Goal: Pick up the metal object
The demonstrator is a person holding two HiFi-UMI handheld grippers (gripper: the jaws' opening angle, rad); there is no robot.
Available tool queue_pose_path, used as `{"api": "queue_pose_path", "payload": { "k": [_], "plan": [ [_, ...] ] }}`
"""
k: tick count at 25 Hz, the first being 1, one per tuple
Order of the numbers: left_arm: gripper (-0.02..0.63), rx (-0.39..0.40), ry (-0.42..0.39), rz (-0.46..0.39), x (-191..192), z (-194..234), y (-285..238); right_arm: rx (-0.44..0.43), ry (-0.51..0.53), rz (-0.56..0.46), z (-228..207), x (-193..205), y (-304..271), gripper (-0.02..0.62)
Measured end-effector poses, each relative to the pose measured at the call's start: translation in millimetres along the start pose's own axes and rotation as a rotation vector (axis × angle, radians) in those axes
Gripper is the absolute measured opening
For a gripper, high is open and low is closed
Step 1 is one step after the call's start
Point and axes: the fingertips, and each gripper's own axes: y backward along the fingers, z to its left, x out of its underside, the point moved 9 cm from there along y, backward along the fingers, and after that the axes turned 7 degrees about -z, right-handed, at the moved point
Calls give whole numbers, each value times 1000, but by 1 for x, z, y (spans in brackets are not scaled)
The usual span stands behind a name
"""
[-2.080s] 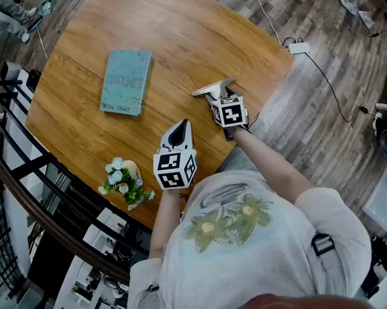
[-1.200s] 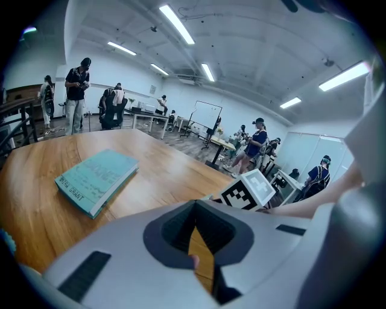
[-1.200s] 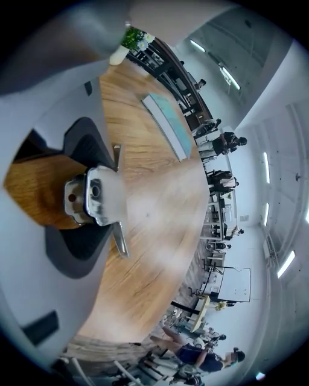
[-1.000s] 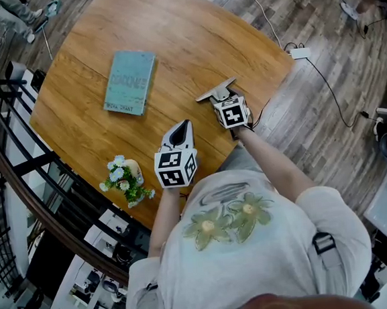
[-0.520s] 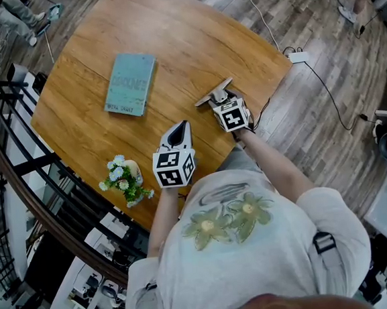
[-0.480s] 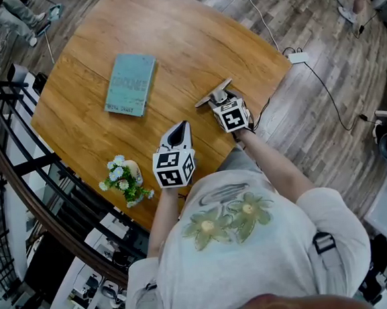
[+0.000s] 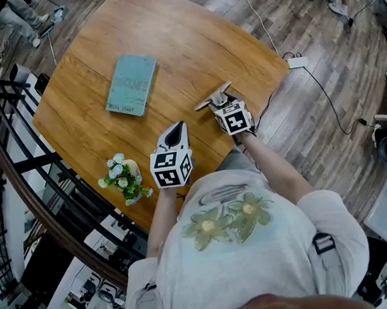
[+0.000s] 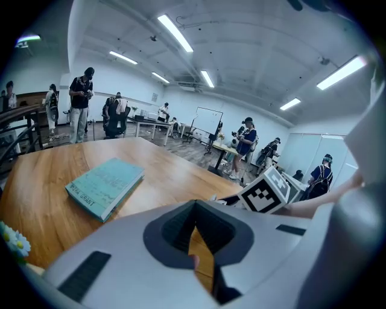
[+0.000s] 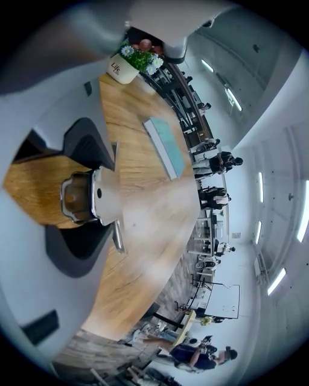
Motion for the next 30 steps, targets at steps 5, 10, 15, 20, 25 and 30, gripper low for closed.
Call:
{"api": "queue_pose_path", "payload": {
  "k": [5, 10, 15, 20, 25, 30],
  "plan": [
    [15, -2, -3, -9, -1, -2, 4, -16, 5, -39, 4, -7, 13, 287],
    [15, -1, 0, -14, -1, -4, 8, -32, -4, -64, 9, -13, 23, 287],
    [14, -2, 2, -23, 0, -4, 12, -44, -1, -95, 14, -19, 35, 287],
    [14, -3, 2, -28, 0, -7, 16, -54, -17, -136, 15, -25, 49, 287],
    [15, -3, -2, -37, 1, -8, 20, -59, -15, -167, 20, -28, 60, 287],
    [15, -3, -8, -47, 0, -12, 24, -67, -22, -203, 22, -33, 74, 287]
  ]
}}
